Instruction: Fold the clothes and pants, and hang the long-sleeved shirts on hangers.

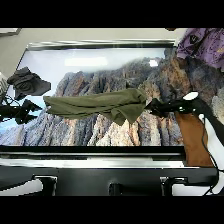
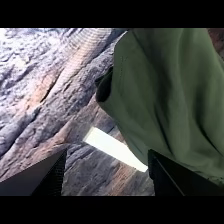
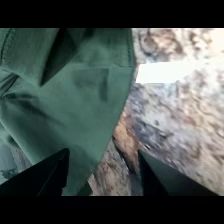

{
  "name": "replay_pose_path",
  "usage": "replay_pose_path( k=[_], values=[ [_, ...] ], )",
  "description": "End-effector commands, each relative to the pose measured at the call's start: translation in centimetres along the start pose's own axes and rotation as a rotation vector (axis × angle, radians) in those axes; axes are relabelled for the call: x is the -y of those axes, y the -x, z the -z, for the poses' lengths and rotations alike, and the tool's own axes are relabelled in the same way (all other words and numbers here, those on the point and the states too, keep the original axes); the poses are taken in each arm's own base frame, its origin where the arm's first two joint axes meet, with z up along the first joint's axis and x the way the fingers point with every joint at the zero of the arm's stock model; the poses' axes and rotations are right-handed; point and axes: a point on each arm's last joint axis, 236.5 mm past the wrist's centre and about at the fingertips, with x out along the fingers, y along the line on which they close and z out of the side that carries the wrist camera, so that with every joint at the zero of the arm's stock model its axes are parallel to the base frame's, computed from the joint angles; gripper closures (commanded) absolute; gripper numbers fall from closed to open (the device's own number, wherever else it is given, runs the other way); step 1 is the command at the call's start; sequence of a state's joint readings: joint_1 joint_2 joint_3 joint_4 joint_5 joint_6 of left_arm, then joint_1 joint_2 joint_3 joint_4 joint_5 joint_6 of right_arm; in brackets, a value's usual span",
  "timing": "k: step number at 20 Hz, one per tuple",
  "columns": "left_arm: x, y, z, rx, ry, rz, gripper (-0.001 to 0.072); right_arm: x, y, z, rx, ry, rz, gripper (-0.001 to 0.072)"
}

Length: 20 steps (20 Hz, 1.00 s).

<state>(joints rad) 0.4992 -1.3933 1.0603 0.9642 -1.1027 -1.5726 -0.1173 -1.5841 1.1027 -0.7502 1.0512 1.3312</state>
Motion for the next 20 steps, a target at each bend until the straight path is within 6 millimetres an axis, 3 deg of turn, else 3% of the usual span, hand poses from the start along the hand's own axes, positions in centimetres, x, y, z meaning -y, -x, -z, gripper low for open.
replay_pose_path(
  k=[1,5,6,8,10,17,18,20],
  values=[
    [0.0,-0.2,0.3,-0.006,0.007,0.01,0.013,-0.6,-3.5,0.1,0.015,-0.026,-0.009,0.0222],
    [-0.1,-0.5,0.4,-0.012,0.006,0.008,0.013,-0.1,-6.0,1.1,-0.028,-0.095,0.001,0.0233],
    [-0.2,-0.8,0.5,-0.021,-0.006,0.007,0.013,-0.3,-6.2,1.2,-0.03,-0.096,-0.003,0.0278],
    [-0.1,-1.8,1.1,-0.051,-0.017,0.002,0.0129,-0.7,-6.3,1.1,-0.025,-0.102,-0.014,0.0438],
    [0.1,-3.4,1.8,-0.086,-0.047,-0.006,0.0129,-0.9,-6.0,1.1,-0.026,-0.086,-0.019,0.0685],
    [1.3,-8.5,1.2,-0.057,-0.034,0.008,0.0134,-4.1,-2.6,0.2,0.05,-0.006,-0.045,0.0687],
    [1.2,-9.1,1.1,-0.052,-0.024,0.009,0.0176,-4.6,-2.0,0.2,0.054,0.005,-0.051,0.0687],
    [1.0,-10.0,0.8,-0.041,-0.014,0.006,0.0403,-5.6,-1.0,0.4,0.062,0.028,-0.063,0.0687]
  ],
)
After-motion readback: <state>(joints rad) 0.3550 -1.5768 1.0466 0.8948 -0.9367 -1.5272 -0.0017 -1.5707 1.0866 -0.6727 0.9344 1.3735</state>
